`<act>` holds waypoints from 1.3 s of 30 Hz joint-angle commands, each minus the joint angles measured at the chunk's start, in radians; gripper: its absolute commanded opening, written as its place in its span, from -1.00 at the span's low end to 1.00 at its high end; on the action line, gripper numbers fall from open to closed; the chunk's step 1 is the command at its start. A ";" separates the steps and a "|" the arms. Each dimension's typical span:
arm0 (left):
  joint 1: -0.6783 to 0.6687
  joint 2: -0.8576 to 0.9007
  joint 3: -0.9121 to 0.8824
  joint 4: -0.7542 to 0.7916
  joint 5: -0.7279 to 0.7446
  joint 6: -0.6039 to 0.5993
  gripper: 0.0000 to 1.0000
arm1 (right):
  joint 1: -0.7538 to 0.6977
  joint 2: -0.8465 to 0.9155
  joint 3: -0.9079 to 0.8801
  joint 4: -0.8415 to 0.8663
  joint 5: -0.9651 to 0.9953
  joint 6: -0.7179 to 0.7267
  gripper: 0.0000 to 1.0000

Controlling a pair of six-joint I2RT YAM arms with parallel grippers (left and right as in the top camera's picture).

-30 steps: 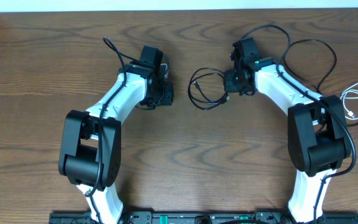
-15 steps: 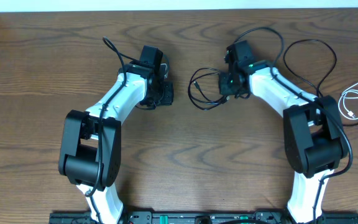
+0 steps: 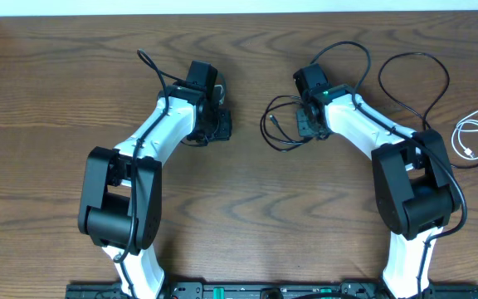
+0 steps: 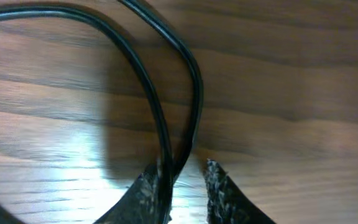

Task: Untangle cables
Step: 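Grasp a strand of the black cable coil with the right gripper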

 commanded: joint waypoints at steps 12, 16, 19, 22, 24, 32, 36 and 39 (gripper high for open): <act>0.003 0.013 -0.004 -0.003 -0.013 -0.003 -0.29 | -0.009 0.010 -0.008 0.088 0.143 -0.016 -0.41; 0.003 0.013 -0.004 -0.003 -0.013 -0.003 -0.29 | -0.010 0.011 -0.008 0.102 0.151 -0.039 -0.45; 0.003 0.013 -0.004 -0.003 -0.013 -0.003 -0.28 | -0.010 0.014 -0.018 0.102 0.177 -0.040 -0.45; 0.003 0.013 -0.004 -0.003 -0.013 -0.003 -0.29 | -0.010 0.024 -0.026 0.103 0.222 -0.040 -0.42; 0.003 0.013 -0.004 -0.003 -0.013 -0.003 -0.29 | -0.010 0.025 -0.027 0.102 0.204 -0.040 -0.42; 0.003 0.013 -0.004 -0.003 -0.013 -0.003 -0.29 | -0.006 0.009 0.012 0.099 0.020 -0.086 -0.39; 0.003 0.013 -0.004 -0.003 -0.013 -0.003 -0.28 | -0.006 -0.018 0.069 0.061 -0.077 -0.142 -0.33; 0.003 0.013 -0.004 -0.003 -0.013 -0.003 -0.28 | -0.006 -0.040 0.104 0.037 -0.169 -0.156 -0.32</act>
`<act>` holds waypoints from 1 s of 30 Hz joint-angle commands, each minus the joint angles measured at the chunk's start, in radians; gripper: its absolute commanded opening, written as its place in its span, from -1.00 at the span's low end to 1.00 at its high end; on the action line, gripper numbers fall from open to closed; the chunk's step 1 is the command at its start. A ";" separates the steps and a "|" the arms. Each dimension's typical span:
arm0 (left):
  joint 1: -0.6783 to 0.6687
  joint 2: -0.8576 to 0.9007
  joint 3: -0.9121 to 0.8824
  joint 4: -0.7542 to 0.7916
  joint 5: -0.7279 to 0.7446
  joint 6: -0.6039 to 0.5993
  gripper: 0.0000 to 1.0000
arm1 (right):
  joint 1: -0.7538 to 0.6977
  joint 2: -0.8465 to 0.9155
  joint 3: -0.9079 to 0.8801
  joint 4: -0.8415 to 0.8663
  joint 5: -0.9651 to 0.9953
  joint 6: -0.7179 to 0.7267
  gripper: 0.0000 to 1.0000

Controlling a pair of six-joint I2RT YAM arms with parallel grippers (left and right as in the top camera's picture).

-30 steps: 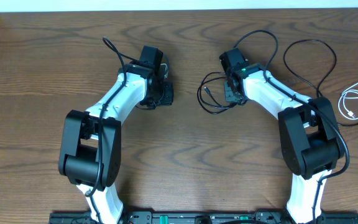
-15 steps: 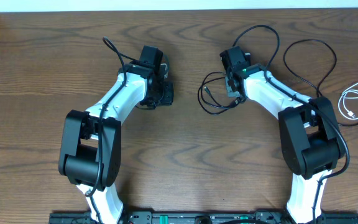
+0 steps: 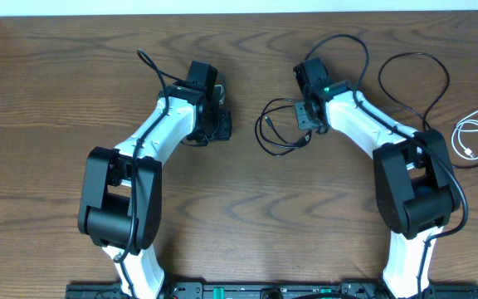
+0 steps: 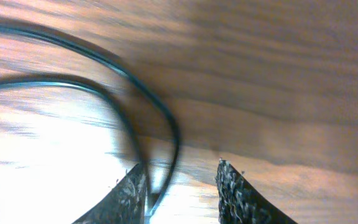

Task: Untangle cables
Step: 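Grasp a strand of the black cable coil with the right gripper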

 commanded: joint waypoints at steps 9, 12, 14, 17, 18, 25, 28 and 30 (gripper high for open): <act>0.004 0.013 -0.004 0.001 -0.089 -0.037 -0.29 | -0.002 -0.058 0.059 -0.029 -0.719 -0.277 -0.23; 0.003 0.013 -0.004 0.001 -0.111 -0.052 -0.28 | 0.003 -0.056 0.052 -0.030 -0.750 -0.275 -0.21; 0.003 0.013 -0.004 0.000 -0.111 -0.055 -0.28 | 0.014 -0.056 0.035 -0.032 -0.748 -0.280 -0.15; 0.003 0.013 -0.004 0.000 -0.111 -0.054 -0.28 | 0.030 -0.056 0.006 -0.037 -0.748 -0.287 -0.14; 0.003 0.013 -0.004 0.000 -0.111 -0.055 -0.28 | 0.034 -0.056 -0.005 -0.036 -0.748 -0.287 -0.13; 0.003 0.013 -0.004 0.000 -0.111 -0.054 -0.28 | 0.035 -0.056 -0.085 -0.030 -0.732 -0.286 -0.14; 0.003 0.013 -0.004 0.000 -0.111 -0.054 -0.28 | 0.035 -0.056 -0.110 -0.023 -0.712 -0.286 -0.10; 0.003 0.013 -0.004 0.000 -0.111 -0.055 -0.28 | 0.035 -0.056 -0.120 -0.017 -0.688 -0.286 -0.09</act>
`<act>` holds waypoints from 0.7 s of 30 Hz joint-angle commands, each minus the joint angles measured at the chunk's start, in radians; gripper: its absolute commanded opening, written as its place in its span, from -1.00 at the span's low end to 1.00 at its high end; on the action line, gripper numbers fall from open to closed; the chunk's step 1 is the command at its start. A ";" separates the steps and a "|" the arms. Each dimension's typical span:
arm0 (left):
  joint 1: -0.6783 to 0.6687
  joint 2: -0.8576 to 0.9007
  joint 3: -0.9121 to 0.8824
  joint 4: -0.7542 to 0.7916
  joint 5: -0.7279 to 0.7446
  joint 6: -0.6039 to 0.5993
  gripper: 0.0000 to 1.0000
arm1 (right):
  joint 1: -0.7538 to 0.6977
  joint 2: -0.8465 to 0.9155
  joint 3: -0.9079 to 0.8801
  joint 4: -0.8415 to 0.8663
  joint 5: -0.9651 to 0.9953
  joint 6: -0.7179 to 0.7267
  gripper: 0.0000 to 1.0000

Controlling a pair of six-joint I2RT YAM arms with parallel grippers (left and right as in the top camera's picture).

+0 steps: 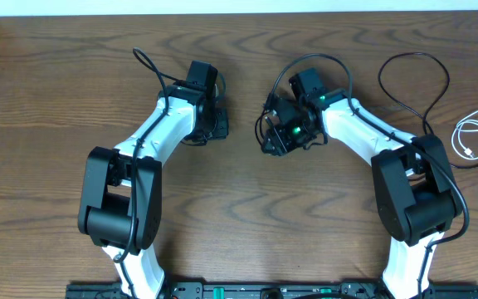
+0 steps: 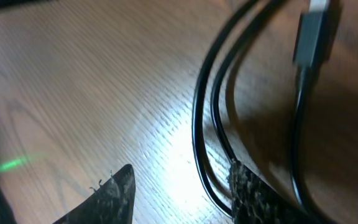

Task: Untangle cables

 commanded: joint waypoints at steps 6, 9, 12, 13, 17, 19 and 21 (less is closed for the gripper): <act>0.003 0.013 -0.004 -0.003 -0.013 -0.002 -0.28 | 0.000 -0.020 -0.016 0.047 0.046 -0.017 0.03; 0.003 0.013 -0.004 -0.003 -0.013 -0.002 -0.28 | 0.000 -0.020 -0.016 0.075 0.047 -0.017 0.07; 0.003 0.013 -0.004 -0.004 -0.013 -0.002 -0.28 | 0.000 -0.020 -0.016 0.085 0.048 -0.017 0.07; 0.003 0.013 -0.004 -0.004 -0.013 -0.002 -0.28 | 0.000 -0.020 -0.016 0.080 0.051 -0.017 0.07; 0.003 0.013 -0.004 -0.006 -0.013 -0.002 -0.28 | 0.000 -0.020 -0.016 0.039 0.068 -0.017 0.09; 0.003 0.013 -0.004 -0.008 -0.013 -0.002 -0.28 | 0.000 -0.020 -0.018 0.024 0.069 -0.017 0.11; 0.003 0.013 -0.004 -0.007 -0.013 -0.002 -0.28 | 0.006 -0.020 -0.023 0.016 0.069 -0.017 0.11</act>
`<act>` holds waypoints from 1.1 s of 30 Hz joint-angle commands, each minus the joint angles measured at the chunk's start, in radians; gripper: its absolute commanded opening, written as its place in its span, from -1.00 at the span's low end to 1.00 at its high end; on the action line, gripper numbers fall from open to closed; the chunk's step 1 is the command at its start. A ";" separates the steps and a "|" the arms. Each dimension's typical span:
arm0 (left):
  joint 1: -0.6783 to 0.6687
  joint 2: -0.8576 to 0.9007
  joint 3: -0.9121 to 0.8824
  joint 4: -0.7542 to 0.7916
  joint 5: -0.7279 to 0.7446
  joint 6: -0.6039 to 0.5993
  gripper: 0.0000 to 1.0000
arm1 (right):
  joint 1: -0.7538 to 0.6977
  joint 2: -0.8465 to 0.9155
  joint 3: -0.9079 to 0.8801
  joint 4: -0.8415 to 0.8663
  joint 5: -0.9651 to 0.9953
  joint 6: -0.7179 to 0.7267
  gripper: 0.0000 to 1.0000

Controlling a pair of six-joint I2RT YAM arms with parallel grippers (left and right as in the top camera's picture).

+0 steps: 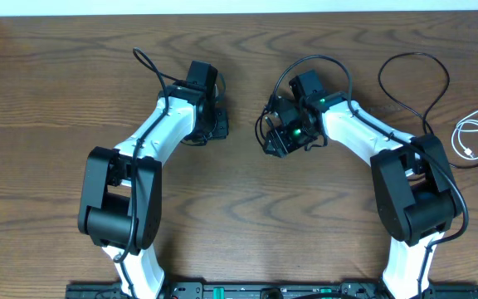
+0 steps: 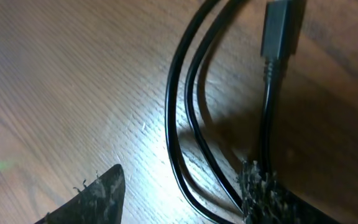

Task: Untangle cables

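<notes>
A black cable [image 1: 263, 126] lies bunched in loops on the wooden table [image 1: 247, 216] between the two arms. My right gripper [image 1: 282, 137] is low over those loops. In the right wrist view it [image 2: 182, 169] stands wide open, with two strands of the cable [image 2: 169, 124] running between its fingers, close to the right finger [image 2: 266, 193]. The cable's plug [image 2: 280, 28] lies just ahead. My left gripper [image 1: 217, 126] is left of the loops, pointing down at the table; its jaws are hidden from above.
A second long black cable [image 1: 426, 79] curves over the table at the far right. Beside it lies a coiled white cable [image 1: 474, 137] near the right edge. The table's far edge [image 1: 239, 12] runs along the top.
My right gripper has shifted slightly over the loops and its fingers stand a little wider apart. The strands now lie more between the fingers. The left arm has not moved.
My right gripper was nearly shut round a doubled strand, right of the loops. Then its fingers stood apart with the strand by the left finger. Later it had turned and moved left over the bunched loops, wide open, where it remains.
</notes>
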 commanded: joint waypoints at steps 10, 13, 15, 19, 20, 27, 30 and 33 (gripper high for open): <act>0.003 0.013 -0.004 -0.007 -0.013 -0.002 -0.28 | 0.011 -0.020 -0.012 -0.137 -0.051 -0.015 0.08; 0.003 0.013 -0.004 -0.007 -0.013 -0.002 -0.28 | 0.013 -0.020 -0.012 -0.154 -0.061 -0.021 0.08; 0.003 0.013 -0.004 -0.007 -0.013 -0.002 -0.28 | 0.013 -0.020 -0.012 -0.161 -0.111 -0.021 0.08; 0.003 0.013 -0.004 -0.007 -0.013 -0.002 -0.28 | 0.013 -0.020 -0.013 -0.183 -0.213 -0.021 -0.06; 0.003 0.013 -0.004 -0.007 -0.013 -0.002 -0.28 | 0.013 -0.020 -0.014 -0.187 -0.212 -0.021 -0.11; 0.003 0.013 -0.004 -0.007 -0.013 -0.002 -0.28 | 0.013 -0.020 -0.094 -0.162 -0.225 -0.055 -0.10; 0.003 0.013 -0.004 -0.007 -0.013 -0.002 -0.28 | 0.008 -0.020 -0.105 -0.135 -0.240 -0.055 0.01; 0.003 0.013 -0.004 -0.007 -0.013 -0.002 -0.28 | -0.001 -0.020 -0.103 -0.105 -0.274 -0.055 0.07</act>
